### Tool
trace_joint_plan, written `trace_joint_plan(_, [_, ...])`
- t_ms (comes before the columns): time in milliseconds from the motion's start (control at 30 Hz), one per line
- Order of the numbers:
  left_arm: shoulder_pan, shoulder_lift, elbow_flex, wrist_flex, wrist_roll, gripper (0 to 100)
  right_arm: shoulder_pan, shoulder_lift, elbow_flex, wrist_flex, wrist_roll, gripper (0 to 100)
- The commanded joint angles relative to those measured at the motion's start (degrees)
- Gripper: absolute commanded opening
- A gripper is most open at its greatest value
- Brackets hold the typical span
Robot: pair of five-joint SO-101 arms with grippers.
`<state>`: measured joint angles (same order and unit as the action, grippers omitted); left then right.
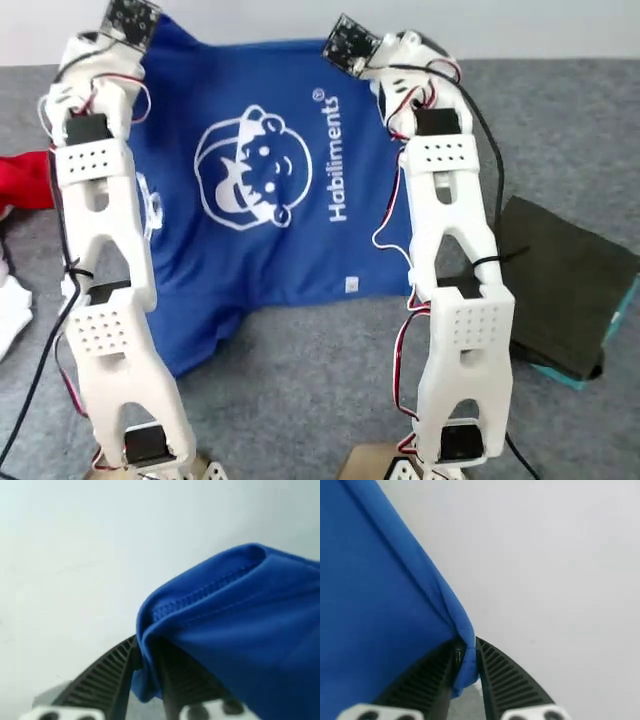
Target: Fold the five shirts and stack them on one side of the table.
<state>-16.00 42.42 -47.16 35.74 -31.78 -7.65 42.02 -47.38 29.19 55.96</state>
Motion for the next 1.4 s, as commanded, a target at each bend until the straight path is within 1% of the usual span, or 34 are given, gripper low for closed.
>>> trace_joint_plan(0, [0.1,0.0,-7.2,2.0,-0.4,0,0.0,-0.7,-6.1,-0.7,0.5,1.0])
trace_joint_plan(67, [0.1,0.4,-8.9,3.4,-0.4,0,0.0,-0.7,-6.4,-0.7,0.5,1.0])
trace_joint_plan(167, [0.1,-0.4,-12.5,8.4,-0.4,0,0.0,-2.4,-6.9,0.3,0.5,1.0])
trace_joint_plan(367, [0.1,-4.0,-29.2,21.4,-0.3,0,0.0,-10.8,-10.9,10.2,0.3,1.0])
trace_joint_plan(600, [0.4,-8.9,-49.6,30.7,-0.3,0,0.2,-21.4,-16.5,22.0,0.3,1.0])
trace_joint_plan(900, [-1.2,-24.7,-48.3,39.7,-0.3,0,0.4,-35.1,-20.6,41.7,0.4,1.0])
trace_joint_plan(1167, [-1.3,-37.5,-48.0,47.4,-0.3,0,0.4,-48.2,-20.6,55.3,0.4,1.0])
trace_joint_plan(1367, [-1.3,-46.2,-48.0,52.1,-0.4,0,0.4,-58.0,-20.2,62.8,0.5,1.1])
